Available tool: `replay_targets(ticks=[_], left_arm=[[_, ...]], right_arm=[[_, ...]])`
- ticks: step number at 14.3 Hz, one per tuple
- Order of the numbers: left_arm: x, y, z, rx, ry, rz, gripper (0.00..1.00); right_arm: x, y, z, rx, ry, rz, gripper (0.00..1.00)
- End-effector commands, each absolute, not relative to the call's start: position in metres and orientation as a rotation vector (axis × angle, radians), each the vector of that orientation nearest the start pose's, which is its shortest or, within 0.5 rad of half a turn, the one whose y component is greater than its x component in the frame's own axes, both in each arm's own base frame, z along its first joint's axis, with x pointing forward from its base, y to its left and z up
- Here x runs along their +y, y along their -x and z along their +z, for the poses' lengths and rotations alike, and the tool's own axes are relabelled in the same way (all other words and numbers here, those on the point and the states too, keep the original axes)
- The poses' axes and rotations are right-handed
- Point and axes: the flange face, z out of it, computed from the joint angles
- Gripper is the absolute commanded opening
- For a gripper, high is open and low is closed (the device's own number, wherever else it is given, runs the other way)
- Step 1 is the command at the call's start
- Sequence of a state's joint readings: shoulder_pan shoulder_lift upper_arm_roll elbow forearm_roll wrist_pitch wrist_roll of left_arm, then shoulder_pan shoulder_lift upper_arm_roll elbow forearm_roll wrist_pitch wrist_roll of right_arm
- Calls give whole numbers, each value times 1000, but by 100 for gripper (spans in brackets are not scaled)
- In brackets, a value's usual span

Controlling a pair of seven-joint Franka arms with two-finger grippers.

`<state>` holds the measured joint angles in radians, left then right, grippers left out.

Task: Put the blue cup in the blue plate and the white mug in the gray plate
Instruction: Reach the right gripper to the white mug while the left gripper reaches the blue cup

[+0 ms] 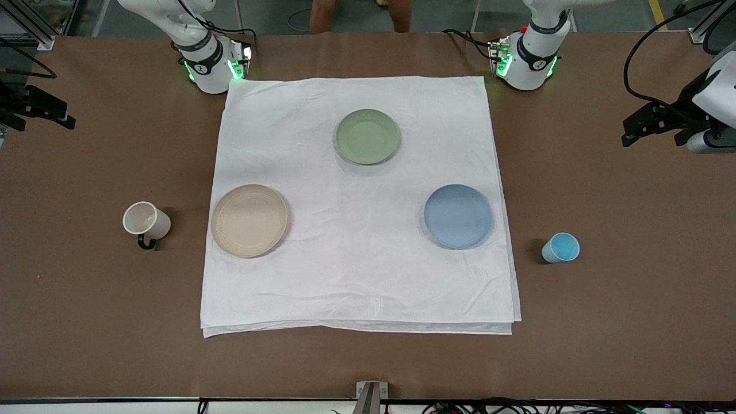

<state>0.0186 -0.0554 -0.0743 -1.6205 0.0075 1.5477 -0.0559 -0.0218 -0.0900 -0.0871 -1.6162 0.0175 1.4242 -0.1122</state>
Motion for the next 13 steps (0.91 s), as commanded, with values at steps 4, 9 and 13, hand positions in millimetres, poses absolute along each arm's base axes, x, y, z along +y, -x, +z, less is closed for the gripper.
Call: replay_targets(ticks=[4,9,13], left_arm=[[-23,-547,622,-2,3130,42,100],[9,-608,542,-79,3137,166,100],[32,-628,446,-138,3143,161,100]], right_arm=[[-55,-503,642,-4,3102,145,100],[-80,-537,610,71,3095,201,100],[-104,-606,536,98,3151,31,100]])
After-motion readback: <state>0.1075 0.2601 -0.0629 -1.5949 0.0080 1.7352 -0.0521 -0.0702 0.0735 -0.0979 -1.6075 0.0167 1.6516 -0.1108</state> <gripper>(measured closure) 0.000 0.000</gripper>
